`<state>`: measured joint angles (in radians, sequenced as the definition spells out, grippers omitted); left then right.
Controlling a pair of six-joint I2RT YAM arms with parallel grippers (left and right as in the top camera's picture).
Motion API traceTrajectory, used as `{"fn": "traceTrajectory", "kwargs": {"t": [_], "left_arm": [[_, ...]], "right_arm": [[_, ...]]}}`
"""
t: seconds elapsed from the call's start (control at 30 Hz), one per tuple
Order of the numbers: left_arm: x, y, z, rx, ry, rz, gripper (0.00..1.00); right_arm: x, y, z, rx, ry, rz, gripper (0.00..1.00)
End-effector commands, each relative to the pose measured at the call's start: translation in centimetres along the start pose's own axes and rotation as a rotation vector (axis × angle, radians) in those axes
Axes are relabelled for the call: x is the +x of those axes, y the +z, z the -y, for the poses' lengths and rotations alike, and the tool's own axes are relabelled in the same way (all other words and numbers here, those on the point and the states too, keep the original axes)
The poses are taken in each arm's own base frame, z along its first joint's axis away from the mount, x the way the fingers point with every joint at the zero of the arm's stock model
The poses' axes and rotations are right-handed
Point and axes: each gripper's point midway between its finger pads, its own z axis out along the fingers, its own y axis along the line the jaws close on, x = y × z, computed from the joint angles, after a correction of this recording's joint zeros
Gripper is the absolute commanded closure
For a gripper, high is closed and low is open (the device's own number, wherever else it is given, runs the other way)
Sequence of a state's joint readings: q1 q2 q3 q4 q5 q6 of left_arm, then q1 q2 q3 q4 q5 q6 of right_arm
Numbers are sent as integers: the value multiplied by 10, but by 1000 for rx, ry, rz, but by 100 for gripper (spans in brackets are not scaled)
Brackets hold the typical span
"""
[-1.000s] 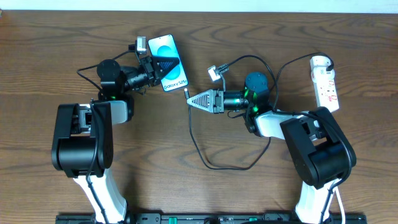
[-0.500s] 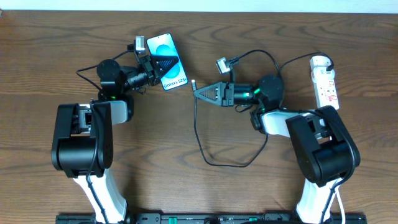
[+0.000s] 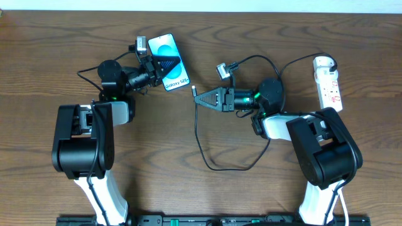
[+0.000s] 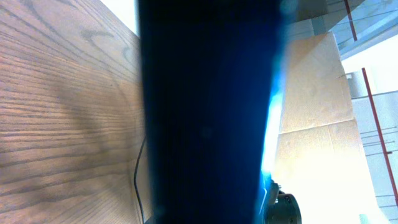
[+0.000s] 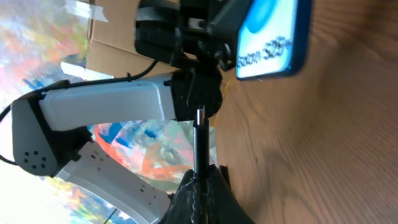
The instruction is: Plug charger to phone and switch on socket
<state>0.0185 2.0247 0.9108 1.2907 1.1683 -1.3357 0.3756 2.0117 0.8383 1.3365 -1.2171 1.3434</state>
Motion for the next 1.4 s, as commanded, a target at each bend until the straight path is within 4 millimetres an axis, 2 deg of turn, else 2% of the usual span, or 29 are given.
{"fn": "traceTrajectory", "kwargs": {"t": [0.0,0.13,0.27,0.47,0.6,0.73,1.0,1.37], "left_arm": [[-7,1,10,18,37,11,93],[-7,1,11,18,35,11,92],[-7,1,12,23,39,11,93],[-7,1,14,28,47,12,93],[-7,2,14,28,47,11,93],[-3,6,15,32,47,-1,93],[5,9,16,38,47,-34,93],[7,9,17,40,48,-46,93]], "right_arm": [[6,4,2,-1,-22,-25,99],[17,12,11,19,-17,-55,99],[13,12,14,29,-55,-36,99],[17,16,36,23,10,-70,99],[13,17,27,-19,-28,-56,99],[13,18,28,-16,-19,-60,99],[20,31,21,-37,-35,-94,99],[14,31,24,-26,-34,-64,99]]}}
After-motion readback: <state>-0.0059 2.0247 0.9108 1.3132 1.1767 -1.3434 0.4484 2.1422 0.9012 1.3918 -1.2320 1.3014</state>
